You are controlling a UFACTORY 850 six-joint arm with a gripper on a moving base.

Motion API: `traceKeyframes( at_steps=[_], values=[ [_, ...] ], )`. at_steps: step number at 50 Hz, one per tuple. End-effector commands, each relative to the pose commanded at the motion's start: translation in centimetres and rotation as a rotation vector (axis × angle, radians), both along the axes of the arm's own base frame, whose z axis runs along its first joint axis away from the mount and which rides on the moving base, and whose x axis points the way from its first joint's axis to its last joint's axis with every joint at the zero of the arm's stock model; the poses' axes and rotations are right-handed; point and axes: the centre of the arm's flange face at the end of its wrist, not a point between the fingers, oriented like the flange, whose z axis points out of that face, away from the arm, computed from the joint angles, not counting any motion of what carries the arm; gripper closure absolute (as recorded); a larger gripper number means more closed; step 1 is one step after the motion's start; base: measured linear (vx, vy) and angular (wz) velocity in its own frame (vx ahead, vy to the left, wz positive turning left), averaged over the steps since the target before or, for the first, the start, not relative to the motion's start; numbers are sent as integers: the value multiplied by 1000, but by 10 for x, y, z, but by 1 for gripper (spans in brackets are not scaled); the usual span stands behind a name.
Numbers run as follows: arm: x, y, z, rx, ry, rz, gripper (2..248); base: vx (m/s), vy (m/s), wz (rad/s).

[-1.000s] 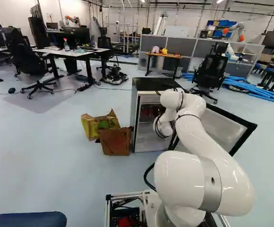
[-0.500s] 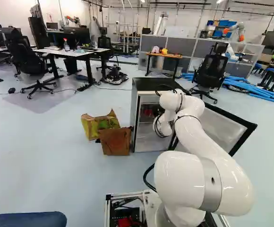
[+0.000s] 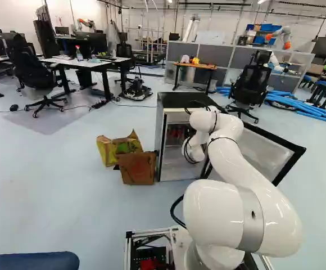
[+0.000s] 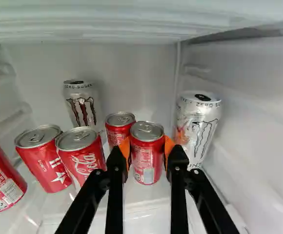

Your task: Grab a drink from the fridge

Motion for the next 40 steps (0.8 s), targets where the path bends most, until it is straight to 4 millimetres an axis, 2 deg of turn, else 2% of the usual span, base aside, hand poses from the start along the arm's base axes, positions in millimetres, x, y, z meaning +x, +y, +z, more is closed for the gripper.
traceKeyframes(
  at_steps=[19,40],
  values=[
    [-3,0,1,2,7,-1,159,0,0,0],
    [-25,3,12,19,53,-7,159,0,0,0]
  ],
)
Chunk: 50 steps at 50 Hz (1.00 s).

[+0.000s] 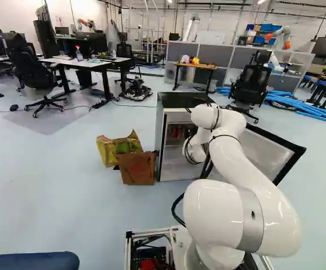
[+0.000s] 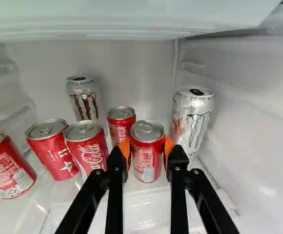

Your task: Grab a drink from the fridge

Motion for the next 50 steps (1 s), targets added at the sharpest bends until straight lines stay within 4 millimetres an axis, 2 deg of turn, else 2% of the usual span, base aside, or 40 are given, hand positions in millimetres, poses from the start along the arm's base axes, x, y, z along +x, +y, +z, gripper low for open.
traceKeyframes(
  at_steps=[40,50],
  values=[
    [-49,8,20,34,92,-15,159,0,0,0],
    [-59,10,33,39,106,-17,159,0,0,0]
  ],
)
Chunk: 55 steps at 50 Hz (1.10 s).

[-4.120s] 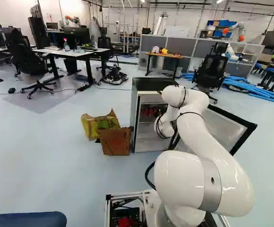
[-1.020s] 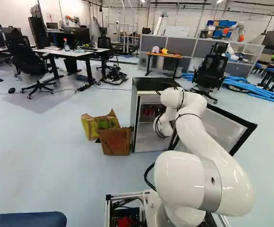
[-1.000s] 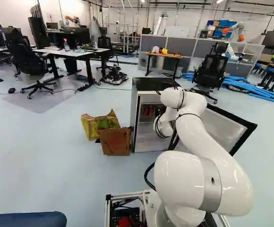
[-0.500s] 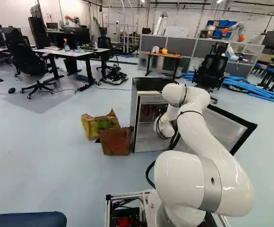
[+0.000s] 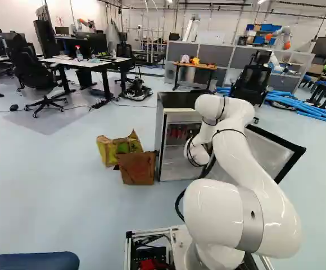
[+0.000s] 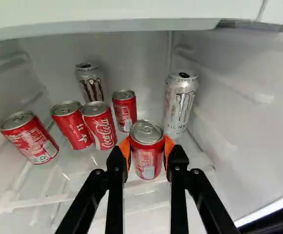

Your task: Grab a drink from the fridge

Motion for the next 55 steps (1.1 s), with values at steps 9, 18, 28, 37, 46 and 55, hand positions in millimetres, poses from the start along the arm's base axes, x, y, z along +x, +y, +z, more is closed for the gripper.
traceKeyframes(
  at_steps=[9,18,28,37,46,55],
  values=[
    [-9,2,15,3,9,-3,159,0,0,0],
    [-18,4,31,6,17,-5,159,0,0,0],
    [-29,6,48,9,24,-8,159,0,0,0],
    [-43,10,64,14,36,-11,159,0,0,0],
    [-60,15,81,20,51,-12,159,0,0,0],
    [-77,21,98,25,65,-14,159,0,0,0]
  ],
)
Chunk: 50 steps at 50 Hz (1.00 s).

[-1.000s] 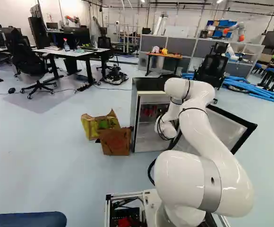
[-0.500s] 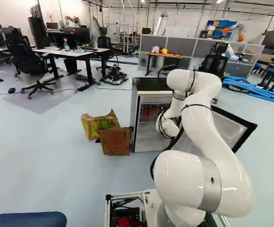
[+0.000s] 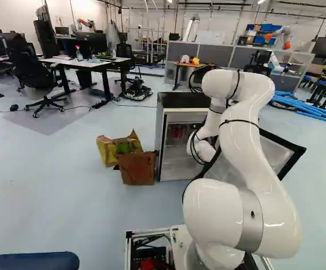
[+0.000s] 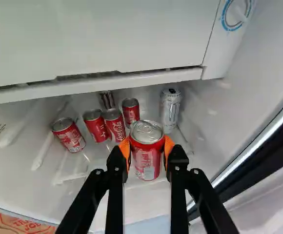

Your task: Grab a drink from the fridge

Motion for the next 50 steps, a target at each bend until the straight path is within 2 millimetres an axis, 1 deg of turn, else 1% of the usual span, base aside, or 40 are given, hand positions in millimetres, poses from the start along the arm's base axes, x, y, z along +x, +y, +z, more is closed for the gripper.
traceKeyframes(
  at_steps=[50],
  values=[
    [-100,35,86,18,44,-10,159,0,0,0]
  ],
)
